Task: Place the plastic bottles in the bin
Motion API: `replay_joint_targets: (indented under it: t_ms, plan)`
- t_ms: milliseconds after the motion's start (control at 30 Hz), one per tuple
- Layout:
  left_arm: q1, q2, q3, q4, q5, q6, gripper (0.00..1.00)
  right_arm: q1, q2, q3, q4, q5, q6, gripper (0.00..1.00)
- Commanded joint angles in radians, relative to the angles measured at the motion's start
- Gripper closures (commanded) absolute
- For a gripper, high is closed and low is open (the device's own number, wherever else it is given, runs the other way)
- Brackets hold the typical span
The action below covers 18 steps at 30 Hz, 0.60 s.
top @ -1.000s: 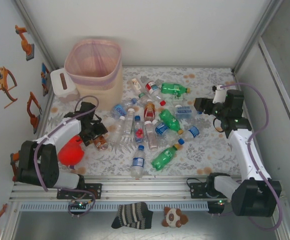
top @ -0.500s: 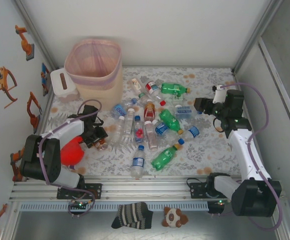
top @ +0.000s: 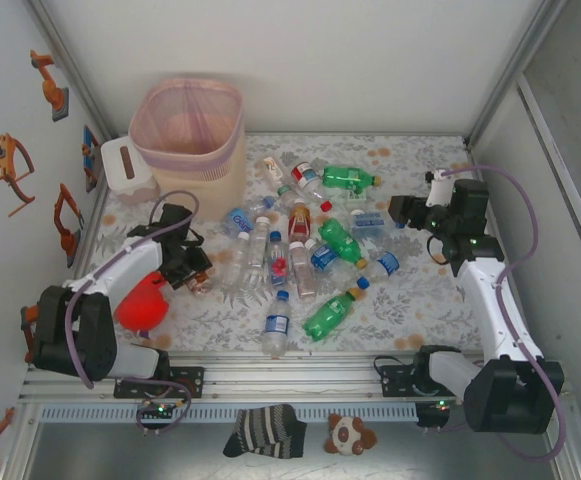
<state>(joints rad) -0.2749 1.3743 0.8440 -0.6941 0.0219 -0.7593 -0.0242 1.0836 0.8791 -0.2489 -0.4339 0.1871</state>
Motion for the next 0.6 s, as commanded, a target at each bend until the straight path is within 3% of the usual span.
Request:
replay_joint_targets:
  t_ms: [0,567]
  plan:
    - [-0.005,-0.058,0.069,-0.065,-0.005,0.056,0.44,0.007,-0.017,0.007,0.016,-0.008,-0.008,0.31]
    - [-0.004,-0.103,0.45,-0.198,0.011,0.381,0.46,0.009,-0.062,0.029,-0.03,-0.014,-0.022,0.31]
